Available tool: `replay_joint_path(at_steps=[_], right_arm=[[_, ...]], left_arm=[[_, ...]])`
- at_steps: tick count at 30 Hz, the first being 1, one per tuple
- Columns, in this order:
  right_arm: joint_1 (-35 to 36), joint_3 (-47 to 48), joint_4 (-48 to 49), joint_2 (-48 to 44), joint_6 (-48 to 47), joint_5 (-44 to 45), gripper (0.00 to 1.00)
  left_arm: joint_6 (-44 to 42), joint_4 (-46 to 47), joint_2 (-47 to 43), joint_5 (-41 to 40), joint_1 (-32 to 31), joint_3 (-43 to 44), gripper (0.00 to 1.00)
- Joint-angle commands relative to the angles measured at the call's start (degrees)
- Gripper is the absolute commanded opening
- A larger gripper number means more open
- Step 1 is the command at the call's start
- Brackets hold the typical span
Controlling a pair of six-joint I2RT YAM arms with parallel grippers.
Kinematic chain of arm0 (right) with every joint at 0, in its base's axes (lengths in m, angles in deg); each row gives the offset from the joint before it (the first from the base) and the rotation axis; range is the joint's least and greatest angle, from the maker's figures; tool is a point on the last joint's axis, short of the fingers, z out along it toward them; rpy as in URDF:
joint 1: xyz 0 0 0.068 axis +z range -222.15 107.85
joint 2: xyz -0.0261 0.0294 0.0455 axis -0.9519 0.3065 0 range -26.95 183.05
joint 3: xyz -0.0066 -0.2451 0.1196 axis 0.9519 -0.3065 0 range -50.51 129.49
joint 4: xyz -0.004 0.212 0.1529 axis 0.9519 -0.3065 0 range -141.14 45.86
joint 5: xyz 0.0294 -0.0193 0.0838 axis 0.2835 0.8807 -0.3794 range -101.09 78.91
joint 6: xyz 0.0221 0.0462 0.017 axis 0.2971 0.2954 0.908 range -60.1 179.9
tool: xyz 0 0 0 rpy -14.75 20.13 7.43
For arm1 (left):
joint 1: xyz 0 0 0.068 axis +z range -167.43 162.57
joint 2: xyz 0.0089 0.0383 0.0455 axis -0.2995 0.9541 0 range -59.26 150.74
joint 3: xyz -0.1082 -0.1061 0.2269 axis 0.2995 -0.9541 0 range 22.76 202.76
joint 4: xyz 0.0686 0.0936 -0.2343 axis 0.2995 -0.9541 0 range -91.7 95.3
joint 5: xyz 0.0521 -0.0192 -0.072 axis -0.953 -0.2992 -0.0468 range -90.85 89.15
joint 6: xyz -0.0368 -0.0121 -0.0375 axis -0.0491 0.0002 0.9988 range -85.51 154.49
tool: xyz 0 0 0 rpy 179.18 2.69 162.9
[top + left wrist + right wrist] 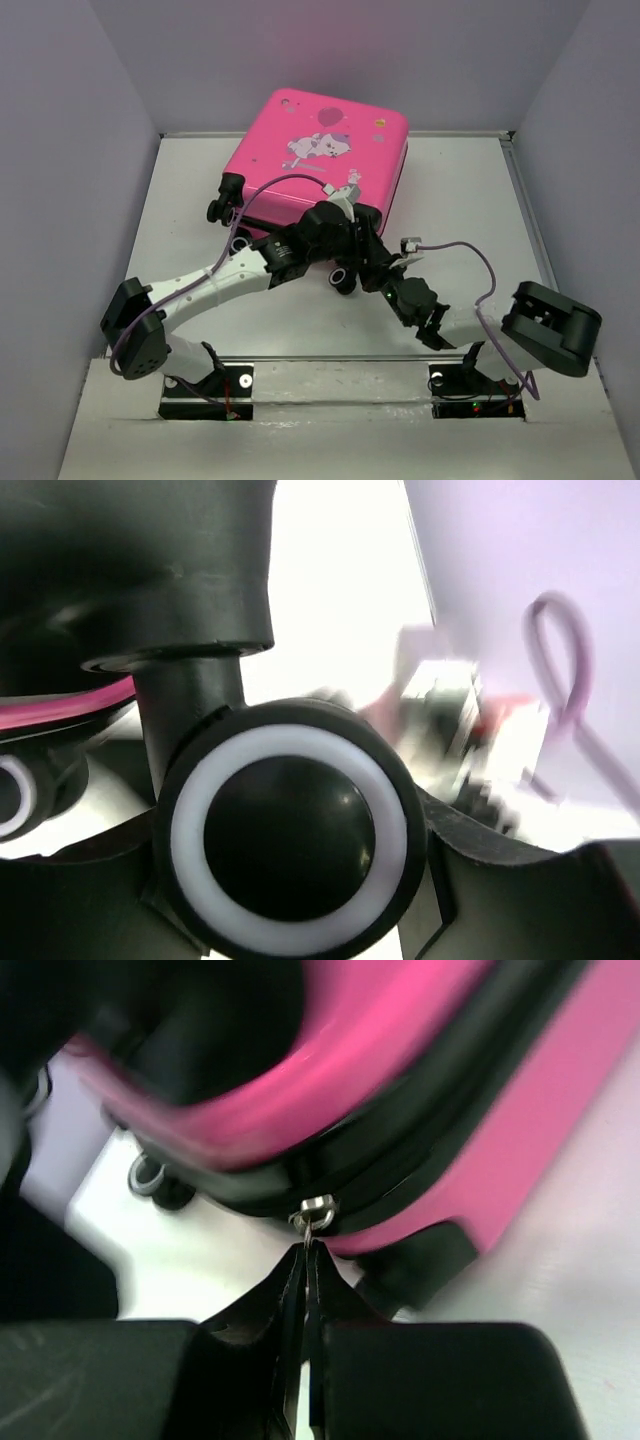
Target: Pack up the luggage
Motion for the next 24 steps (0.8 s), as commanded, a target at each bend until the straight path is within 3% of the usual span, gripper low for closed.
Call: replay_joint_path(at_steps=[1,2,3,7,10,11,14,18,22,24], right_arm=[[8.3,10.0,24.4,12.6,-8.3,-9.3,0.07],[8.3,11.5,26.9,14.7,-6.7,-8.9,0.07],[8.3,12.1,29.2,18.5,-5.9,-8.6,0.07],[11.5,14.7,34.9,23.9,-6.6,-7.4,0.07],[11.5,12.8,34.7,24.1,-5.6,-4.0,0.07],[11.5,11.7,34.8,23.5,-5.9,-2.8,0.07],[11.5,6.3,34.7,20.2,-6.4,1.5,0.07],[11.5,1.7,28.5,15.7,-5.2,3.6,0.07],[11.5,0.3,25.3,13.5,-4.5,3.7,0.07],[11.5,0.9,21.8,12.4,-4.1,3.7,0.07]], left_arm=[[0.9,37.9,6.2,2.2,-4.2,13.9,0.09],[0.8,38.0,6.7,2.1,-4.4,14.6,0.18],[0.6,38.1,7.4,1.8,-4.6,15.3,0.22],[-1.0,38.4,8.9,-0.8,-5.2,17.4,0.28],[-2.1,36.8,10.0,-0.2,-5.2,18.6,0.53],[-3.1,35.7,9.6,-1.6,-5.2,18.6,0.69],[-8.3,29.8,6.8,-4.4,-5.1,18.6,0.91],[-18.8,14.6,0.3,-13.3,-4.4,21.9,0.97],[-23.4,3.6,-9.3,-19.5,-0.5,17.4,0.99],[-23.9,-3.1,-15.8,-18.8,12.1,11.2,0.99]])
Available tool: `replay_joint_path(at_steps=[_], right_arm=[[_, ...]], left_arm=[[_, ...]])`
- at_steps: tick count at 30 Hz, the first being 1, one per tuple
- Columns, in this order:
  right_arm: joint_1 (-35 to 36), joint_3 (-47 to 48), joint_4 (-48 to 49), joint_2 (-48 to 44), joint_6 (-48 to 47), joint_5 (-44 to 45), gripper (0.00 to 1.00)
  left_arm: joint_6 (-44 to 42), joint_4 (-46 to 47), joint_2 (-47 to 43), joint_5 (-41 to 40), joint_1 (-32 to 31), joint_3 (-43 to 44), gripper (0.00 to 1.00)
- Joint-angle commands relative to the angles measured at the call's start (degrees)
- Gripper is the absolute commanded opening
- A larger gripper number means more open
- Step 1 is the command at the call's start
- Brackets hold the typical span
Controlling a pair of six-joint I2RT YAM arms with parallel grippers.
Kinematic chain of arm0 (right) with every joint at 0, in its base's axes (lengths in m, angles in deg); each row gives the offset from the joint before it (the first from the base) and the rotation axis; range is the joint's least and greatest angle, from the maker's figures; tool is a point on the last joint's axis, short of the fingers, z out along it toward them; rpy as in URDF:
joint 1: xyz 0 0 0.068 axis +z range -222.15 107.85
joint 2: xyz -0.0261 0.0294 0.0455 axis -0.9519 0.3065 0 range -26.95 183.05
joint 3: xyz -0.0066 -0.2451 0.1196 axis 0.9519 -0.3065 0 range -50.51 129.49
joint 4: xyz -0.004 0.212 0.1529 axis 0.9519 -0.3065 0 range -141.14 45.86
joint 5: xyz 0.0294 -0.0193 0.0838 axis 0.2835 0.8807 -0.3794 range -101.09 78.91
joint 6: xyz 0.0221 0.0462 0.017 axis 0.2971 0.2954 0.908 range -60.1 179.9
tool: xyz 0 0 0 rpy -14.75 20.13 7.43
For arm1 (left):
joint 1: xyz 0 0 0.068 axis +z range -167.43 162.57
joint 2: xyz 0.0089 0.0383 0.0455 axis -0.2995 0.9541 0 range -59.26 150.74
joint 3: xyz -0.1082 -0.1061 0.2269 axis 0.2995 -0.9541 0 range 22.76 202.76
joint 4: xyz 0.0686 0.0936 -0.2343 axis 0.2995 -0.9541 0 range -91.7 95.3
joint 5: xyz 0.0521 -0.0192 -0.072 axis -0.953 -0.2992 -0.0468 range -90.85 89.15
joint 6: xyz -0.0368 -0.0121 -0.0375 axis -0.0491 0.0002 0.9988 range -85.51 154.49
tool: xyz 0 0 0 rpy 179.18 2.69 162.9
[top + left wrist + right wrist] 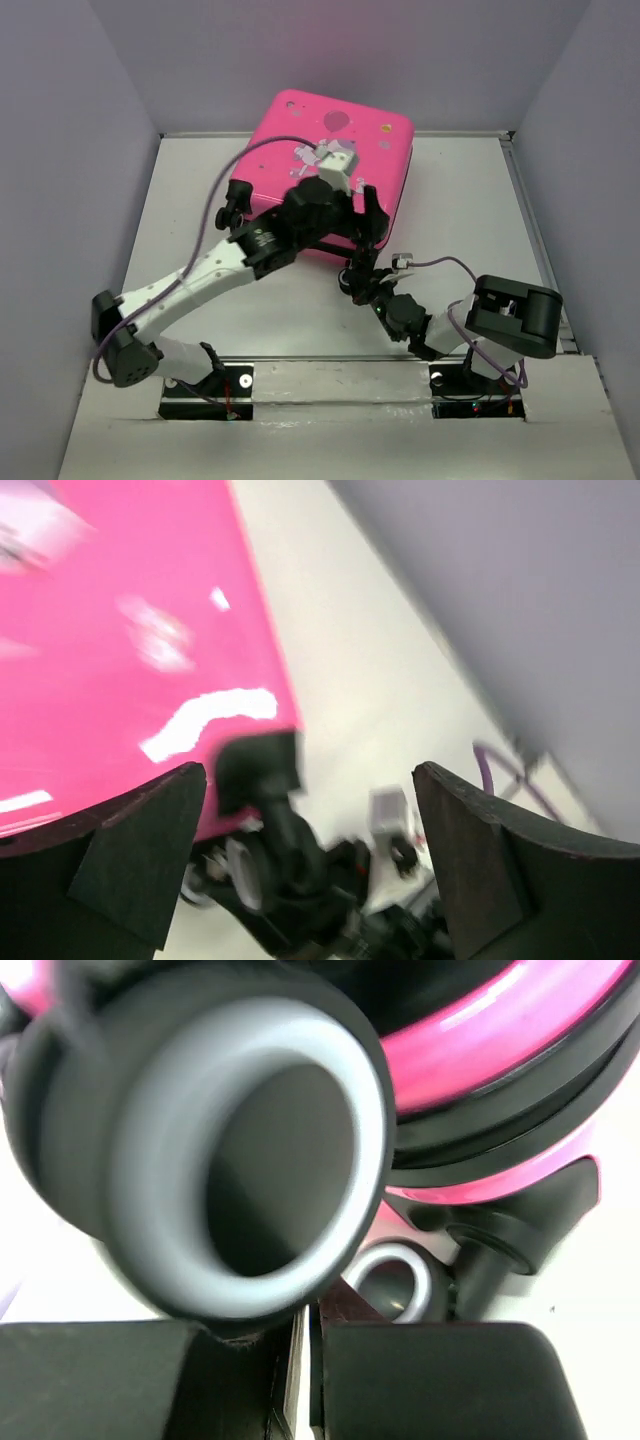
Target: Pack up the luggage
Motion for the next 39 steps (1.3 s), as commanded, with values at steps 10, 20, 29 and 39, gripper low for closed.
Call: replay_joint_path(at_steps=[10,20,29,39], right_arm=[[3.1,0.8,8.8,1.7,-2.7,-7.2,0.07],[2.6,0.3,8.9,2.2,-2.2,-8.4,0.07],[2.6,0.4,10.3,4.1,-1.7,-9.2,0.07],[2.6,-0.2,9.7,2.8,-1.8,-8.7,0.07]], left_arm=[[-11.1,-12.1,-32.4,-10.5,38.4,-22.1,0.99],[-19.2,-10.1,-22.3,-4.3,40.9,-18.4,0.99],[-19.4,-8.4,-18.3,-7.6,41.0,-20.7,0.99],[-19.1,-8.7,-16.0,-6.7,40.9,-20.8,0.81]])
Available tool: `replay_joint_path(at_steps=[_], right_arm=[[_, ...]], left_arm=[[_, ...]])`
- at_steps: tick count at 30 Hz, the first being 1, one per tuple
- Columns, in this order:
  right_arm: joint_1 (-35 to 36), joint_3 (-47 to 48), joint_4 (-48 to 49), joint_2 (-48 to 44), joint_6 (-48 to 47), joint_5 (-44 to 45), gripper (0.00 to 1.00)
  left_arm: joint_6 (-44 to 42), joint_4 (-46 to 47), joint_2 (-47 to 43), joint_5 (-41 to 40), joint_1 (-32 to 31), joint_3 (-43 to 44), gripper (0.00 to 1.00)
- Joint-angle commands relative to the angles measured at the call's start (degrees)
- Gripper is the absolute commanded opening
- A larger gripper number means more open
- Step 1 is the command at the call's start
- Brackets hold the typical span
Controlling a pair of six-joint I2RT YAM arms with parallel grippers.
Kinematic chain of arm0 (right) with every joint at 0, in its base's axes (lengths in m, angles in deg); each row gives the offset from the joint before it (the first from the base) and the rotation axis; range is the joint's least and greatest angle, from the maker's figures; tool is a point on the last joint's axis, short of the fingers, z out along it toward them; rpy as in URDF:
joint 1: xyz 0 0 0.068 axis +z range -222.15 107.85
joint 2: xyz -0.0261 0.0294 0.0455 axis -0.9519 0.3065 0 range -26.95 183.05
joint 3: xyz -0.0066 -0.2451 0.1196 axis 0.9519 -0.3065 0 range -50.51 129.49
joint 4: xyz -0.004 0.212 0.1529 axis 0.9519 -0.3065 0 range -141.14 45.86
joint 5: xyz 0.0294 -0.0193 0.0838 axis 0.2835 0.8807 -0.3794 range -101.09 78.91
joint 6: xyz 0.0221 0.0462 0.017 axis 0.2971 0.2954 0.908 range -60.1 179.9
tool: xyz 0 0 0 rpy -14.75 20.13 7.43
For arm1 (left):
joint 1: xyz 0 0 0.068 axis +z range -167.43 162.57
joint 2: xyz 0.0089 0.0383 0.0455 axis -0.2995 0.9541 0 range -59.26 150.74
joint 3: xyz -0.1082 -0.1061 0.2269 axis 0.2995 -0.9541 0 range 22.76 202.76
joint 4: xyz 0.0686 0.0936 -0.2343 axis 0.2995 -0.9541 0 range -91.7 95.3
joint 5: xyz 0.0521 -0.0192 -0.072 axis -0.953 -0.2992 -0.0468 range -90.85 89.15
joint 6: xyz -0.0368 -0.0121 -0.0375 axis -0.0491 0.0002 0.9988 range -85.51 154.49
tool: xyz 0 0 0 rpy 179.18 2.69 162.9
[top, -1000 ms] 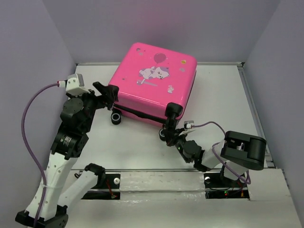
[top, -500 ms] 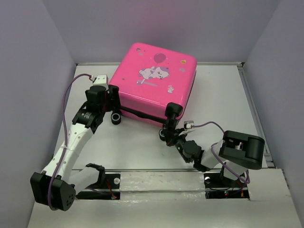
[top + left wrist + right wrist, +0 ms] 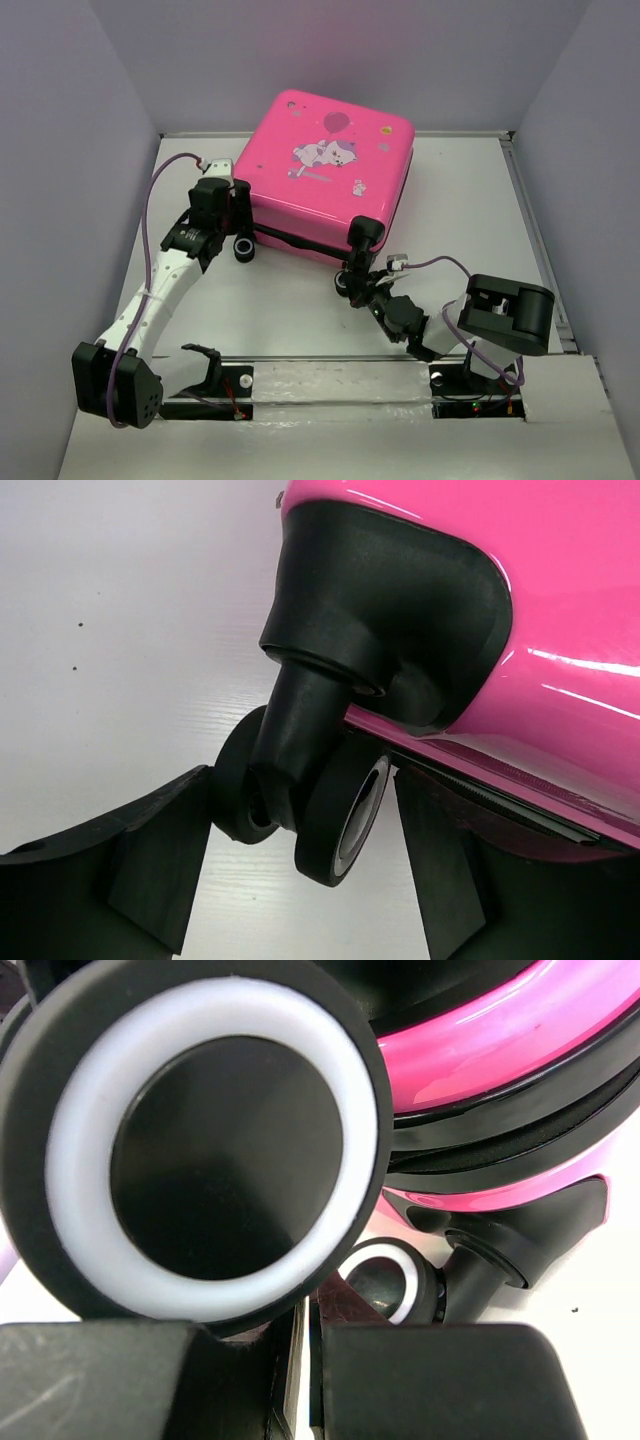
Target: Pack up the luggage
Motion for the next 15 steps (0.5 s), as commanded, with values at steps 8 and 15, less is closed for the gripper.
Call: replay_joint_path(at_steps=[8,15], right_arm=[[1.3,-0.4,6.2,-1.3,-0.3,-5.9,0.07],[0.8,-0.3,-3.7,-8.4,-2.2,-4.9,0.07]], left_arm=[[-0.2,3.4,-0.3,4.4,0.6,-2.0,0.17],[2.9,7.2,-2.0,16.8,1.5,-4.2,0.06]])
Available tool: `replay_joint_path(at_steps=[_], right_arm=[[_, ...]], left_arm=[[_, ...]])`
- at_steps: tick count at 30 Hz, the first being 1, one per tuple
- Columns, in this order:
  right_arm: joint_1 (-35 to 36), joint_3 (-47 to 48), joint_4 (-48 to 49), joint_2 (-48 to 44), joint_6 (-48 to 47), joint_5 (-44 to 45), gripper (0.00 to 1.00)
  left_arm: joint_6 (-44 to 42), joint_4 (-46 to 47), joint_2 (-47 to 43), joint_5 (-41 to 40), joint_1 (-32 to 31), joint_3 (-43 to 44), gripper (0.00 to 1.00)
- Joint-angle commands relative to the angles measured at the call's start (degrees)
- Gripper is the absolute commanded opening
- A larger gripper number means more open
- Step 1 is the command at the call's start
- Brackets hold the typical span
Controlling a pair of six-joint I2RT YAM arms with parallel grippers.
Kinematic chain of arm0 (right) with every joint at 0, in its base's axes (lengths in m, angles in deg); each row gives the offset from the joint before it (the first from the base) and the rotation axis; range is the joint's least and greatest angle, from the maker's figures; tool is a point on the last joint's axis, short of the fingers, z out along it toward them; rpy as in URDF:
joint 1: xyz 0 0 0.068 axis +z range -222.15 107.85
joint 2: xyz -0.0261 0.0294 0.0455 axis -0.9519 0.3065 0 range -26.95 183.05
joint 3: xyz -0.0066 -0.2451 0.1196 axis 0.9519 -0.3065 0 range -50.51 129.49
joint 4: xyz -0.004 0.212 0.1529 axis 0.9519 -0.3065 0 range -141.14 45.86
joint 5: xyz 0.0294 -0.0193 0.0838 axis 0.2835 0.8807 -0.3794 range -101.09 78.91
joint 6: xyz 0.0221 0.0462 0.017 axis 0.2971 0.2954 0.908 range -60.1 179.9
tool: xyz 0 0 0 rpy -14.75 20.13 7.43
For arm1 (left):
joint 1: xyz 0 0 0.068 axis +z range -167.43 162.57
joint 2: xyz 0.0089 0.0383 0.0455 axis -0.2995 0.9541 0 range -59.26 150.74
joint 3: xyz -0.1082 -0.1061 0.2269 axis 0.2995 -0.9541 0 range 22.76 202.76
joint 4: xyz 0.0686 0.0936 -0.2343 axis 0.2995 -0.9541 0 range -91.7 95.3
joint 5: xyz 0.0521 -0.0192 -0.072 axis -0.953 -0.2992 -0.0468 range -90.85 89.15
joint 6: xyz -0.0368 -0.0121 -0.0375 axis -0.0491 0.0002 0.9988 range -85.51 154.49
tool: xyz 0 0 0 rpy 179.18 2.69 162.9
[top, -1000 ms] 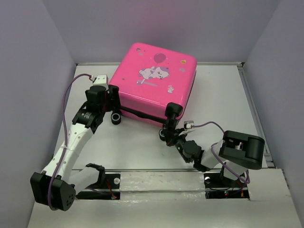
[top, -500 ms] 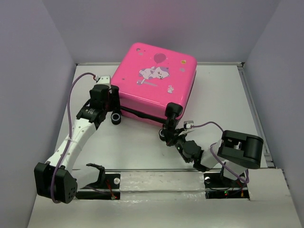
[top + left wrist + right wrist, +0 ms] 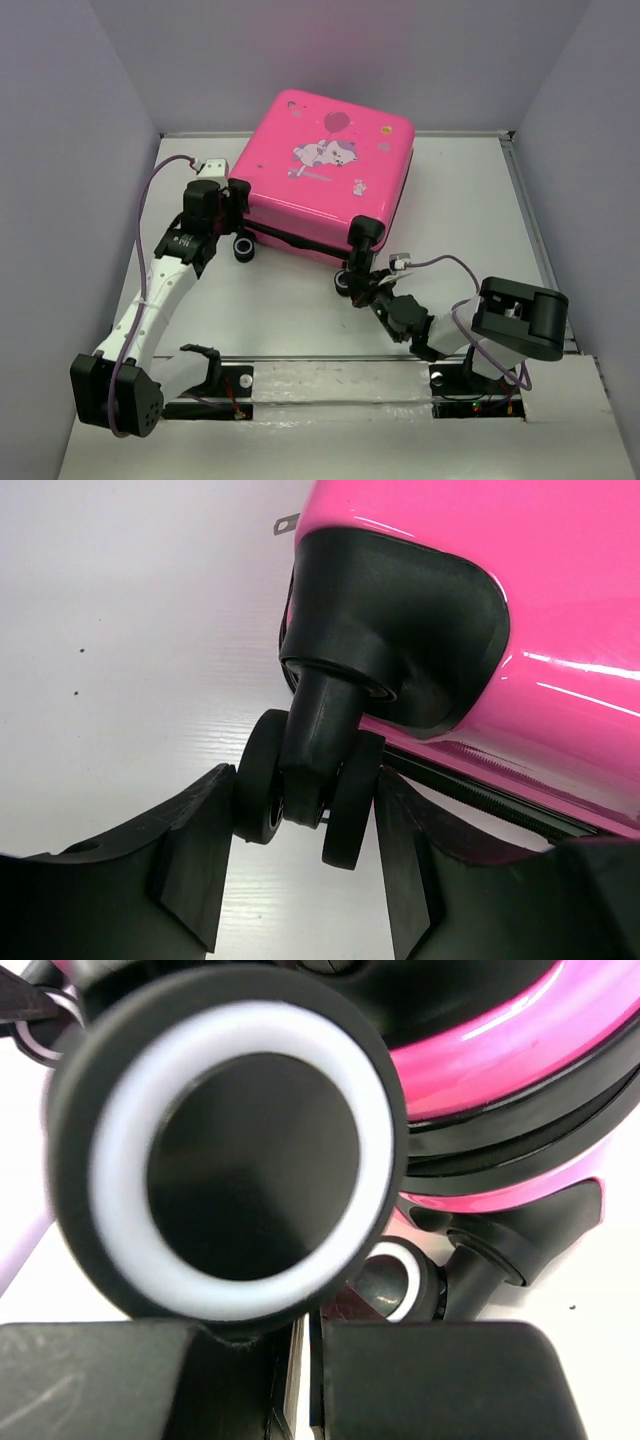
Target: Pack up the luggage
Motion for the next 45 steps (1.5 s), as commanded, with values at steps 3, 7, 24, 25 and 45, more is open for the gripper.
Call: replay_joint_path(at_steps=[3,7,24,25,45], right_arm=[[0.8,3.2,-9.9,-9.5,-2.8,-4.9,0.07],[0.8,9.3,-23.8,-12.5,-4.3,-6.8,0.07],[3.5,40.5,-23.8,14.6,-11.4,-31.0,0.07],[3.5,41.5,-23.8,16.0,-10.6,-33.8,0.07],[-6.2,30.9,-82.4,-31.7,-6.4,-15.8,0.92]], left_arm=[[9.5,7.9,-0.1,21.5,-1.0,-3.7,0.06],[16.4,14.5,-2.2,25.7,-9.3,-6.0,0.06],[32.8,30.8,-15.8,30.5,-22.7,-11.1,0.06],[32.7,29.8,-17.3,29.8,-22.7,-11.2,0.06],[28.6,26.1,-21.9,19.0,-22.5,-15.7,0.06]])
